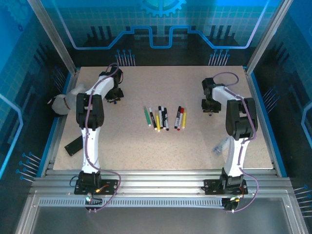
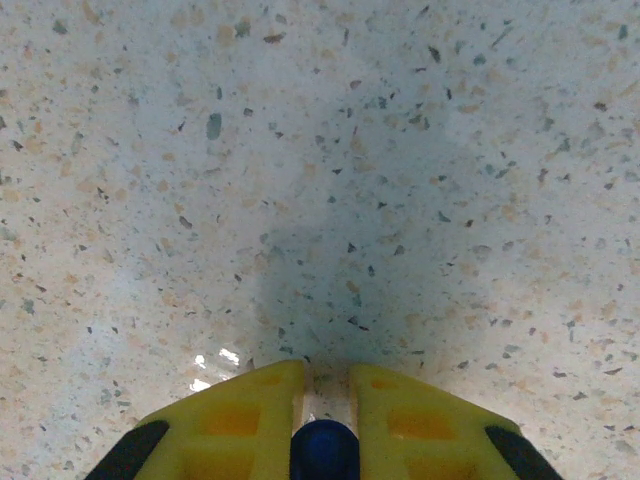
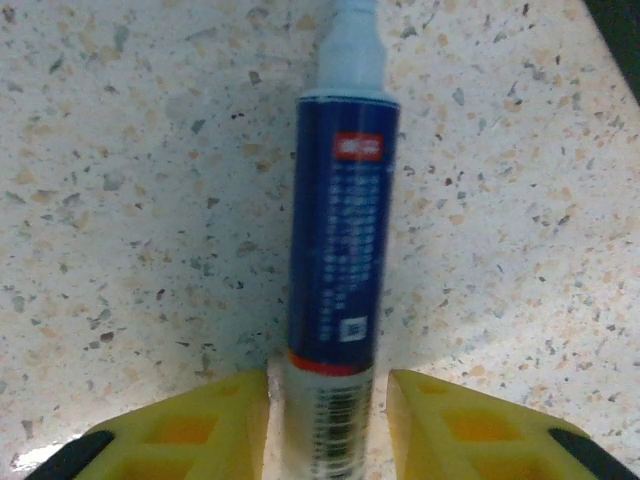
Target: Open the pen caps
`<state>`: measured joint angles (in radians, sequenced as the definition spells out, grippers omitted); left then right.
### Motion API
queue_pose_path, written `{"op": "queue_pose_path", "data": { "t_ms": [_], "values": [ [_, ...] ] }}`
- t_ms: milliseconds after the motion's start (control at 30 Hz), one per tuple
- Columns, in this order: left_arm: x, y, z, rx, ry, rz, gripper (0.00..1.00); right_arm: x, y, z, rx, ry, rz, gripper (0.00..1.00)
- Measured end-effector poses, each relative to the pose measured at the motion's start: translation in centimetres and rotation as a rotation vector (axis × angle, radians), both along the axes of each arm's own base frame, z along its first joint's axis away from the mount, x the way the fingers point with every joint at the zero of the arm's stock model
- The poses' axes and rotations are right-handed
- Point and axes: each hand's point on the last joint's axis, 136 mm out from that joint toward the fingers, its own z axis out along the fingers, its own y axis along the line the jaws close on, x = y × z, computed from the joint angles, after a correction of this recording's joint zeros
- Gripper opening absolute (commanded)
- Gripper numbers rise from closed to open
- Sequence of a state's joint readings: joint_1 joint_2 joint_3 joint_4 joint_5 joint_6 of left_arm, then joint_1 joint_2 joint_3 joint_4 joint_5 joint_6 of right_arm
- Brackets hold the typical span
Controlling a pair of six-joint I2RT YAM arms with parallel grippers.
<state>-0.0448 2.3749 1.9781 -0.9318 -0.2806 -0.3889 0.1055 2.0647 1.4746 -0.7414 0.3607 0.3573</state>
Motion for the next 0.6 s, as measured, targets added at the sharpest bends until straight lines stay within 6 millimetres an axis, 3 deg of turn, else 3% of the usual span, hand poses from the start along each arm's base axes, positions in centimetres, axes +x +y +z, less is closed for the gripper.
{"op": "queue_pose_path", "data": {
  "t_ms": [600],
  "values": [
    [-0.27,0.28,-0.03,0.006,0.013,0.001,0.32,-0.29,-0.04,0.15,0.009,0.0,0.001,0.5]
  ]
}}
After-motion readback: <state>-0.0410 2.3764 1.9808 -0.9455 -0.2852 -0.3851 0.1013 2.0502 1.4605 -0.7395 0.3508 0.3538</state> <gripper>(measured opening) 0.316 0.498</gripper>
